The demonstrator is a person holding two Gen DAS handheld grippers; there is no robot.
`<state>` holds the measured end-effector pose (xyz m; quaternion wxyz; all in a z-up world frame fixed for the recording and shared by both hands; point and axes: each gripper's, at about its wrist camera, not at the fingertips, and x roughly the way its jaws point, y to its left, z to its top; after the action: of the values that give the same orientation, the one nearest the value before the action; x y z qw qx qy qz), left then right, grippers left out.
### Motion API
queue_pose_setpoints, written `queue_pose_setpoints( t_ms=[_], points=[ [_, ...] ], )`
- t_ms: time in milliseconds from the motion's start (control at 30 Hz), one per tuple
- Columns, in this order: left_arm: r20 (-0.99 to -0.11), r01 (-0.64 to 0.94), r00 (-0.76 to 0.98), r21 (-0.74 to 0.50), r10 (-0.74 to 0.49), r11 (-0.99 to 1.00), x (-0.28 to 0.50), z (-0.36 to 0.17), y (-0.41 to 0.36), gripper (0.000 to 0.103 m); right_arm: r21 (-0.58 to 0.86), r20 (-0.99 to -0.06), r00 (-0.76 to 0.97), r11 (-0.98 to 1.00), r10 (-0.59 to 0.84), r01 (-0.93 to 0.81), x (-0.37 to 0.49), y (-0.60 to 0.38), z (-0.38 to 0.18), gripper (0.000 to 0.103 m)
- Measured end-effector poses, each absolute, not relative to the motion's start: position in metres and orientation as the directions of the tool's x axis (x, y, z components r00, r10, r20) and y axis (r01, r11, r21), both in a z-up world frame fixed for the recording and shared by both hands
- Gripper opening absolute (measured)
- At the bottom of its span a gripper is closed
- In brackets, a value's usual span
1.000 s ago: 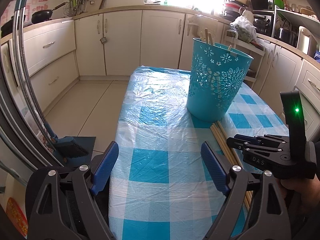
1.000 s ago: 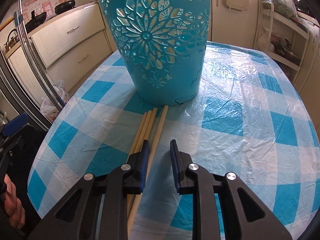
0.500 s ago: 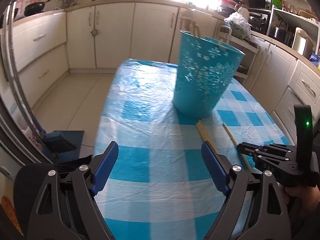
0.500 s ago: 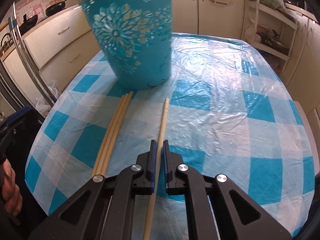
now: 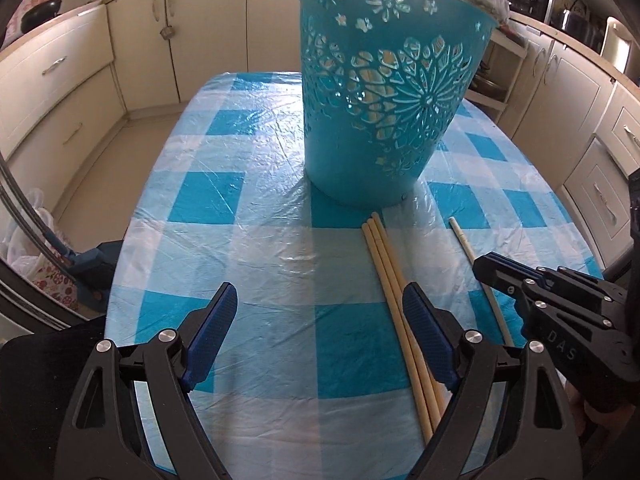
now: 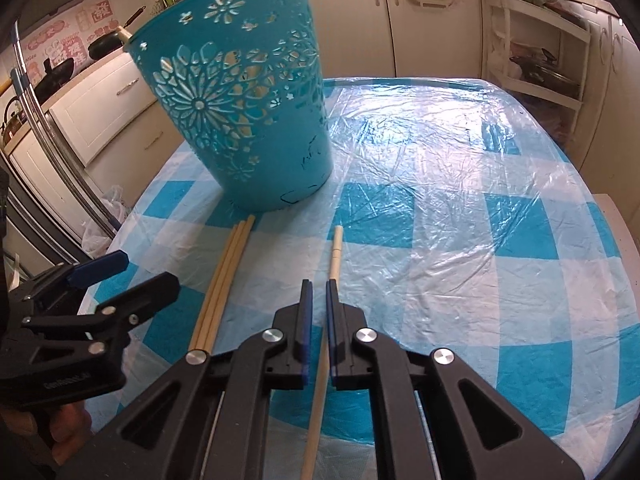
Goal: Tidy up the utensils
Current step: 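Move the open left gripper down to the wooden stick bundle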
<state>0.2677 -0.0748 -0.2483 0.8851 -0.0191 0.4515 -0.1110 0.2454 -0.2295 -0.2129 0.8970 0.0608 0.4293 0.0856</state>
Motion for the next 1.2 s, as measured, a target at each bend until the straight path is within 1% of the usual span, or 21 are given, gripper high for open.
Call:
queue_pose_setpoints(
  t_ms=[333, 767, 1033, 1100, 1167, 1200],
  points=[
    [-0.834, 0.156, 0.523, -0.108, -0.175, 0.982, 0.277, -0.261, -0.082, 0.081, 0.202, -0.767, 0.602, 0.974, 0.221, -0.101, 0.246, -0.232, -0.217, 0.009],
    [-0.844, 0.146, 0.511, -0.103, -0.164, 0.984, 0.286, -0.260, -0.085, 0.081, 0.209, -0.766, 0.602, 0.973, 0.226, -0.099, 0.246, -0.233, -0.217, 0.009],
    [-0.848, 0.153, 0.512, -0.065, -0.135, 0.986, 0.290, -0.262, -0.094, 0.081, 0.213, -0.765, 0.602, 0.972, 0.229, -0.099, 0.247, -0.234, -0.216, 0.009],
    [-0.845, 0.168, 0.517, -0.060, -0.139, 0.984, 0.291, -0.262, -0.095, 0.079, 0.212, -0.765, 0.602, 0.972, 0.228, -0.099, 0.247, -0.234, -0.216, 0.009],
    [-0.838, 0.202, 0.523, -0.054, -0.154, 0.978, 0.292, -0.260, -0.098, 0.068, 0.208, -0.765, 0.603, 0.973, 0.225, -0.098, 0.247, -0.235, -0.216, 0.009],
    [-0.836, 0.222, 0.523, -0.054, -0.166, 0.974, 0.293, -0.260, -0.099, 0.065, 0.208, -0.765, 0.604, 0.973, 0.224, -0.097, 0.247, -0.235, -0.216, 0.009]
  ],
)
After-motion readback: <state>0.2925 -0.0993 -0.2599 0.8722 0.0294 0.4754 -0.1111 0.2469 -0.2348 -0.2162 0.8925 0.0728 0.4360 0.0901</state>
